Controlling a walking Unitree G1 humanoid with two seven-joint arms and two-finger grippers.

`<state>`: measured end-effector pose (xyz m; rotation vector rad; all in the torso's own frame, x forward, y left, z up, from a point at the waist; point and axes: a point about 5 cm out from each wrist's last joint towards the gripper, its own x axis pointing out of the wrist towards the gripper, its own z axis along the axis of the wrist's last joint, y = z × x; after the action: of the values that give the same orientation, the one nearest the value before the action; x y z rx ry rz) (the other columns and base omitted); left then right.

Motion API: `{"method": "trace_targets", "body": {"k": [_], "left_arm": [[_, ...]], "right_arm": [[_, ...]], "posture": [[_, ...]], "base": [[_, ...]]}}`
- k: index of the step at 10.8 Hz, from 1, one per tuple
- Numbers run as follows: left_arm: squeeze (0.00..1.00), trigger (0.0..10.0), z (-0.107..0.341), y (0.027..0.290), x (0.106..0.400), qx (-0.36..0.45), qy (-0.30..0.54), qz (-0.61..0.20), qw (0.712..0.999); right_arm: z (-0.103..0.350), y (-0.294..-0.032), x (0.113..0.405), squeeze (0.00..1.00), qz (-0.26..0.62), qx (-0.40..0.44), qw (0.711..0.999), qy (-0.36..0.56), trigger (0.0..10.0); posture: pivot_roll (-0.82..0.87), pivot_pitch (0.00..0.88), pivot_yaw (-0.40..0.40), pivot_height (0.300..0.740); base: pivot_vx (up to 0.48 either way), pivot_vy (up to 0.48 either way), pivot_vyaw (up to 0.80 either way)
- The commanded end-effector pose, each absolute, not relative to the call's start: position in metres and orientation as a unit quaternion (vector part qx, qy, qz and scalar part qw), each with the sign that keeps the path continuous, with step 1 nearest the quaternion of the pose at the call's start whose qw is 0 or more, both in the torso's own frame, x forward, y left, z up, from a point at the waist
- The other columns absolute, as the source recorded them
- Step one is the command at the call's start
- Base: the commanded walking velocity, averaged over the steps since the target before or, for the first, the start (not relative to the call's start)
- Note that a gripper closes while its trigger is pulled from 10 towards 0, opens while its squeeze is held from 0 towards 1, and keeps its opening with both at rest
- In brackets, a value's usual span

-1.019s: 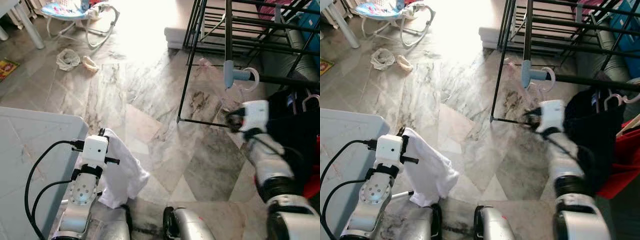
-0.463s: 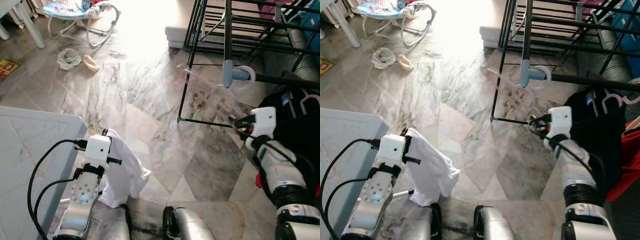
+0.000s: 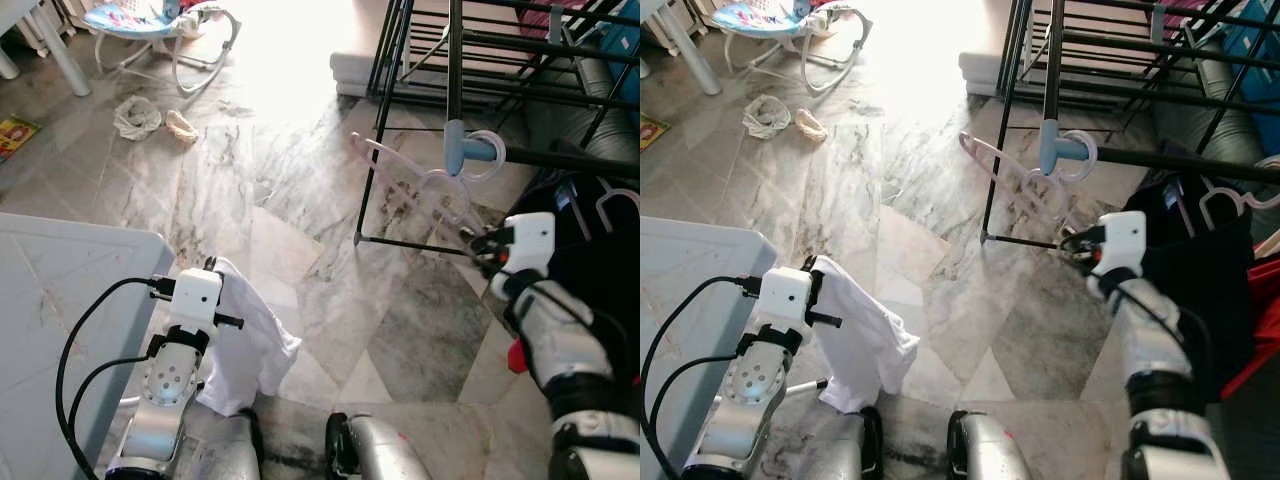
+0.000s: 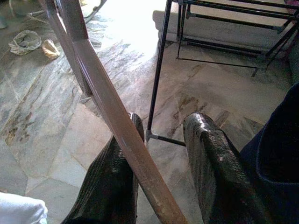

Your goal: Hang hanger

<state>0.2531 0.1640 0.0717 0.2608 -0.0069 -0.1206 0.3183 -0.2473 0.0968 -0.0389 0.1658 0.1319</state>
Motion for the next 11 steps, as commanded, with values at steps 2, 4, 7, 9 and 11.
{"method": "trace_targets", "body": {"k": [2, 4, 7, 9, 11], "left_arm": [[0.00, 10.0, 0.070, 0.164, 0.252, 0.133, 0.003, -0.069, 0.989], [0.00, 10.0, 0.069, 0.162, 0.252, 0.133, 0.006, -0.074, 0.988], [0.00, 10.0, 0.068, 0.158, 0.251, 0.121, 0.003, -0.081, 0.989], [0.00, 10.0, 0.068, 0.157, 0.251, 0.118, 0.005, -0.083, 0.989], [0.00, 10.0, 0.067, 0.157, 0.251, 0.118, 0.008, -0.086, 0.989]], "right_arm": [[0.085, -0.241, 0.308, 1.00, 0.079, 0.002, 0.992, 0.102, 10.0], [0.097, -0.236, 0.309, 1.00, 0.129, 0.014, 0.988, 0.083, 10.0], [0.112, -0.243, 0.317, 1.00, 0.152, -0.012, 0.985, 0.086, 10.0], [0.113, -0.245, 0.316, 1.00, 0.153, -0.007, 0.984, 0.089, 10.0], [0.114, -0.247, 0.315, 1.00, 0.157, -0.009, 0.983, 0.093, 10.0]], "posture": [[0.02, 0.193, -0.025, 0.740], [0.01, 0.193, -0.023, 0.740], [0.01, 0.190, -0.030, 0.740], [0.01, 0.189, -0.031, 0.740], [0.01, 0.189, -0.031, 0.740]], "base": [[0.000, 0.000, 0.00], [0.000, 0.000, 0.00], [0.000, 0.000, 0.00], [0.000, 0.000, 0.00], [0.000, 0.000, 0.00]]}}
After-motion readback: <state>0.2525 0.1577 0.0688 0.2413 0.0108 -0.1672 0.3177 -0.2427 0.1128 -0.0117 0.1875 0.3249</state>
